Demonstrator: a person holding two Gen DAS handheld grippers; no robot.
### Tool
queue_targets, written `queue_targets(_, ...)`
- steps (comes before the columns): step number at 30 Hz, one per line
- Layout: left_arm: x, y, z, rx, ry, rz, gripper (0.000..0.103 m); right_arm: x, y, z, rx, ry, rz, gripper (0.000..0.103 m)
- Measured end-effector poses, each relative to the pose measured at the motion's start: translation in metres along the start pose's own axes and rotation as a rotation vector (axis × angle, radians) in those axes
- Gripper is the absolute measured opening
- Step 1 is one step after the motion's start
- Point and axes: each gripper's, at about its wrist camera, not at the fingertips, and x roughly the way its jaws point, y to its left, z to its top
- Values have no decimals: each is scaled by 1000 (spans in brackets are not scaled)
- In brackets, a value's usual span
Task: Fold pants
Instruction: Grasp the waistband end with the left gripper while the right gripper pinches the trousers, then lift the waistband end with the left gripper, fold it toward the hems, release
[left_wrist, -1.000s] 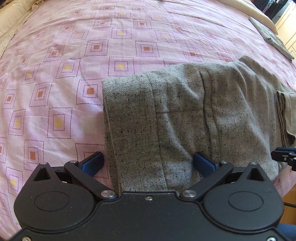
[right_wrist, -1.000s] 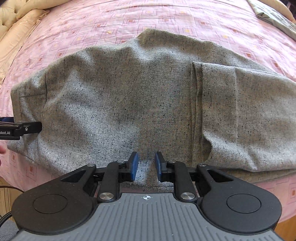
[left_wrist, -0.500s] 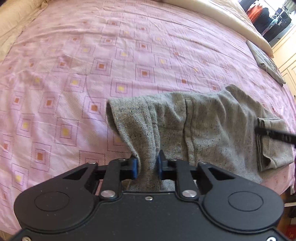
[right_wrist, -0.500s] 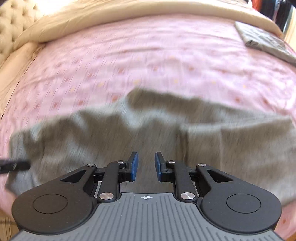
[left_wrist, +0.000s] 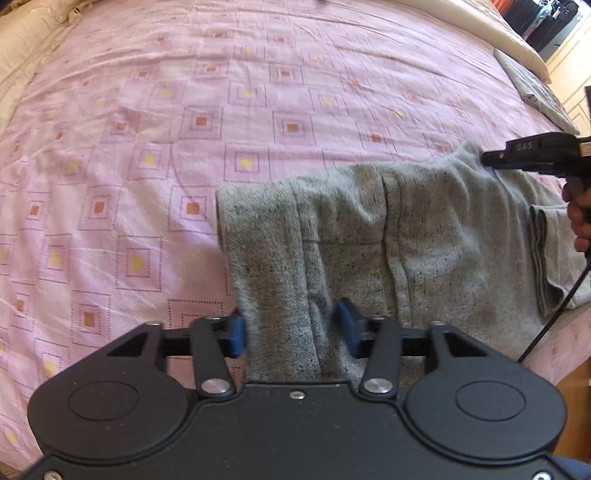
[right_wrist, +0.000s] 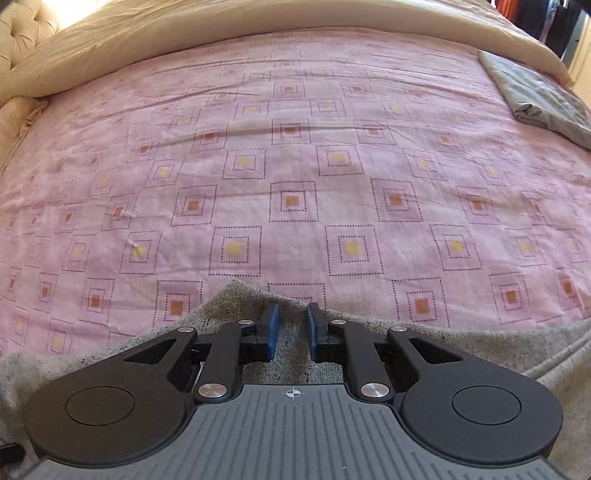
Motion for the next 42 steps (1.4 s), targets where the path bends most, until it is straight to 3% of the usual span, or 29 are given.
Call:
queue_targets(2,7,1,-4,-2,15,-17,81,-18,-1,-8,-1,-24,35,13)
queue_targets(5,20,1,-10,-6,35,-27,95,-45,-5,-31,1,-38,78,13)
queue_targets(8,25,-6,-7,-30,37,-12,98,-65,-13,-60,23,-7,82,13)
queue_targets(9,24,-7,-5,-38,26,-27,94,-70,-16,-72,22,10,80,13)
queue_targets(11,19,-10,0,-50,15,-65,61,-78,-20,-96,14,55,68,13)
queue_targets(13,14,-7,4,-102,14,-53,48,-79,-21,-116,5,105,65,13)
queue_targets(17,6,2,6,-192,15,-77,37,-76,-16,-144,-24,178,52,12)
queue_targets(20,-7,-2,7,-188,-2,-70,28,-68,-9,-152,-63,186,36,12)
queue_targets(24,-30,-10,12,-213,-51,-74,23,-62,4,-151,-172,177,25,11)
queue_targets(28,-54,-27,16,-201,-104,-66,21,-60,-9,-150,-83,165,85,10)
queue_targets(32,-74,-59,19,-159,-157,-31,19,-61,-10,-152,-139,137,117,10)
queue_targets(37,-110,-111,26,-92,-220,5,18,-65,-25,-144,-118,144,217,10)
queue_targets(42,-135,-187,47,7,-273,55,18,-99,-66,-129,-68,48,344,10)
